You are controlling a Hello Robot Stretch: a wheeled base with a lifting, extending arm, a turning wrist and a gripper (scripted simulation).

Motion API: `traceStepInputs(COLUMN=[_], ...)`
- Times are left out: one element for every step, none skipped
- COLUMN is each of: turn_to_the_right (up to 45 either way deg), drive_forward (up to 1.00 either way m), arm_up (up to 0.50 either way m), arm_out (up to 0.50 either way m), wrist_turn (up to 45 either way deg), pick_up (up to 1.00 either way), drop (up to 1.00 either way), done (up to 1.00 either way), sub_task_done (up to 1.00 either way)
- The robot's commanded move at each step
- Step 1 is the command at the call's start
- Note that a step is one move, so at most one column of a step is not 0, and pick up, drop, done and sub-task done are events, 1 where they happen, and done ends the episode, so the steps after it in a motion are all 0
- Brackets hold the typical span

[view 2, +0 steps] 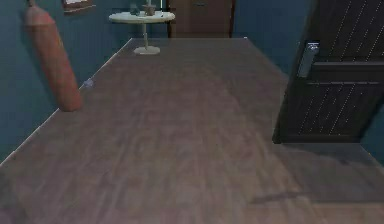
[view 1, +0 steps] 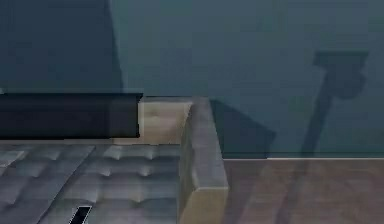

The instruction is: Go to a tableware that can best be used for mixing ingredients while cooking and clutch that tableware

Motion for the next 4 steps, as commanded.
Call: traceStepInputs(turn_to_the_right=[45.0,42.0,0.0,0.0], drive_forward=[0.0,0.0,1.0,1.0], arm_up=[0.0,0.0,0.0,0.0], arm_out=[0.0,0.0,0.0,0.0], wrist_turn=[0.0,0.0,0.0,0.0], pick_up=[0.0,0.0,0.0,0.0], drop=[0.0,0.0,0.0,0.0], done=[0.0,0.0,0.0,0.0], sub_task_done=[0.0,0.0,0.0,0.0])
